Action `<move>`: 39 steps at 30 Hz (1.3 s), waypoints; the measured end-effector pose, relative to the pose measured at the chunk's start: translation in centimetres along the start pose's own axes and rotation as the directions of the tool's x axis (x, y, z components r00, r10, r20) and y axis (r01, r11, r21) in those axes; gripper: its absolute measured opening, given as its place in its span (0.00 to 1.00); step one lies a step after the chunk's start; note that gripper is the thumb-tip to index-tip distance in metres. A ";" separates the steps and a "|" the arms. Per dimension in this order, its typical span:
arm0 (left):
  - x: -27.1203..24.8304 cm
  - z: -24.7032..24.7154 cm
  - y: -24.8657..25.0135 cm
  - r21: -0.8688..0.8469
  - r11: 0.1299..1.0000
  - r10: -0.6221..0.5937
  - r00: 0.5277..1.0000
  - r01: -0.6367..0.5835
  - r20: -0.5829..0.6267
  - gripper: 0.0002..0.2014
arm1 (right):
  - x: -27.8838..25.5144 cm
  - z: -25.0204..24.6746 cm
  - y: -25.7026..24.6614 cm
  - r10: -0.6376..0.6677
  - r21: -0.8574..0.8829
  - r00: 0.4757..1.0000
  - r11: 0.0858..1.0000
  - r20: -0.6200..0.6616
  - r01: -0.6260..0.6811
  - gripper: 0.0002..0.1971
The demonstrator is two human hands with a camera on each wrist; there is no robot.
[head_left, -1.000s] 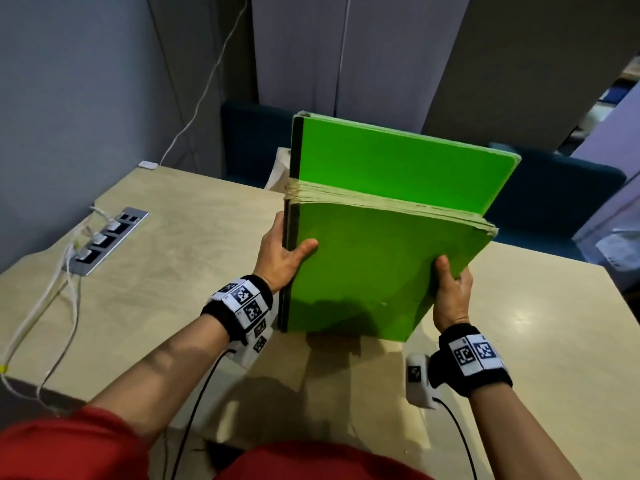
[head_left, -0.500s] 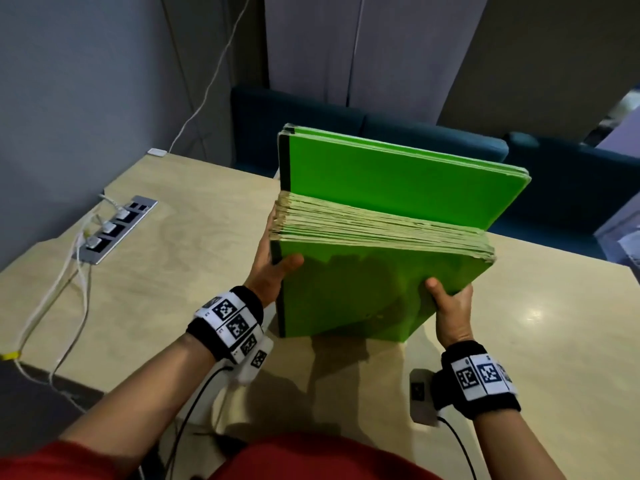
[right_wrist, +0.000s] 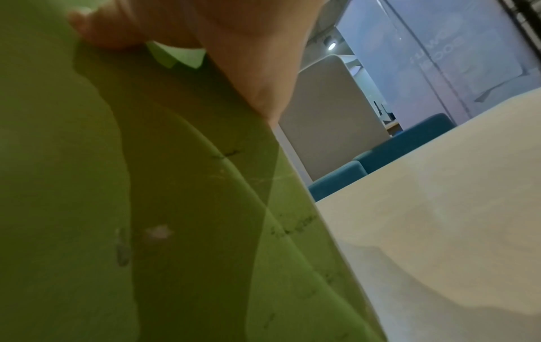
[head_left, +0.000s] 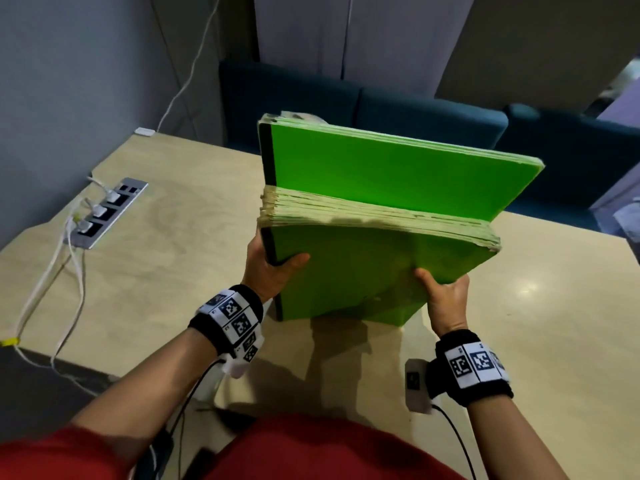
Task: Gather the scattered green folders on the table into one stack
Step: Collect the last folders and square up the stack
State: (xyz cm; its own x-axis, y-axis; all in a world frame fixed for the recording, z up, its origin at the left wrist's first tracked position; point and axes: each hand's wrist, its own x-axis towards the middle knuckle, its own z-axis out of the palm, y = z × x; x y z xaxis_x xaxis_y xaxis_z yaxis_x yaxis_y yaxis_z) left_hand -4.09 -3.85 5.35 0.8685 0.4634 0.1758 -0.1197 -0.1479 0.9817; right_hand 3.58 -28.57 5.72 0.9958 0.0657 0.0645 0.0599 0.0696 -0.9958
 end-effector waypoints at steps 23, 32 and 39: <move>4.6 -3.6 -5.1 0.269 0.915 -0.342 0.932 0.302 0.117 0.26 | 0.7 4.3 3.5 0.267 -0.186 0.963 0.949 0.038 -0.255 0.46; 10.8 -12.1 -11.5 0.488 0.611 -0.739 0.670 0.624 0.069 0.38 | 2.6 14.2 8.7 0.663 -0.397 0.745 0.667 -0.070 -0.631 0.25; 12.9 -14.0 -13.2 0.555 0.587 -0.738 0.671 0.589 0.069 0.35 | 4.7 17.3 10.2 0.726 -0.573 0.683 0.527 -0.080 -0.628 0.30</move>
State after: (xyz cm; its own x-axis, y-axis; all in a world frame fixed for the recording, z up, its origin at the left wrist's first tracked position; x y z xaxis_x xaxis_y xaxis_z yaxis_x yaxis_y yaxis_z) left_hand 2.00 16.35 -4.33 0.7045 0.3597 -0.6118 0.7081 -0.2988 0.6397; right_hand 7.65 -10.33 -3.01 0.7288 0.0160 -0.6846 -0.5533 -0.5752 -0.6025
